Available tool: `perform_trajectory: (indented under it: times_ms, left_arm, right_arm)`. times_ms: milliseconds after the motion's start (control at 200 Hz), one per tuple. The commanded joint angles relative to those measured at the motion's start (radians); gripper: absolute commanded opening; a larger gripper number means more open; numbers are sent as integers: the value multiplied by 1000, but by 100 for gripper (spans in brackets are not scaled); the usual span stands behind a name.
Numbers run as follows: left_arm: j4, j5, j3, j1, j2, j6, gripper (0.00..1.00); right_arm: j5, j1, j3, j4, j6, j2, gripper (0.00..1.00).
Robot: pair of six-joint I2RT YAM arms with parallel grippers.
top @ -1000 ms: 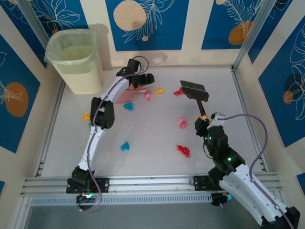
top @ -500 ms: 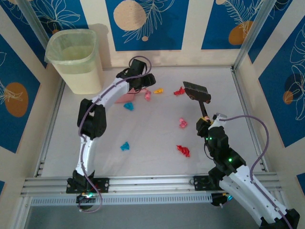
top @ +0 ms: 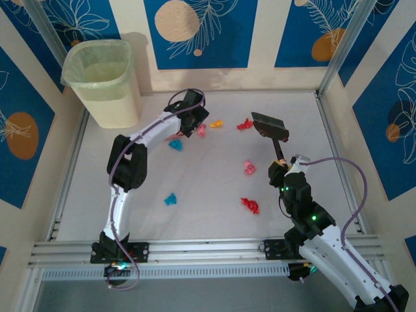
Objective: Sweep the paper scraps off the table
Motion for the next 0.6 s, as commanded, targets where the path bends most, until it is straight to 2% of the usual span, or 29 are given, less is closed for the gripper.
perform_trajectory:
  times_ms: [0, 100, 215, 340, 595]
  left_arm:
    - [73, -9, -18, -4, 49, -109, 84]
    - [131, -27, -58, -4, 56, -151, 83]
    - [276, -93, -155, -6, 40, -197, 82]
    - [354, -144, -180, -3, 52, -199, 81]
    - [519, -133, -193, 16, 120, -211, 79]
  right_arm:
    - [28, -3, 20, 60, 11, -13, 0]
    - [24, -3, 19, 64, 8, -11, 0]
    - [28, -4, 17, 65, 7, -7, 0]
    - [26, -6, 17, 70, 6, -1, 0]
    - [24, -5, 16, 76, 4, 10, 0]
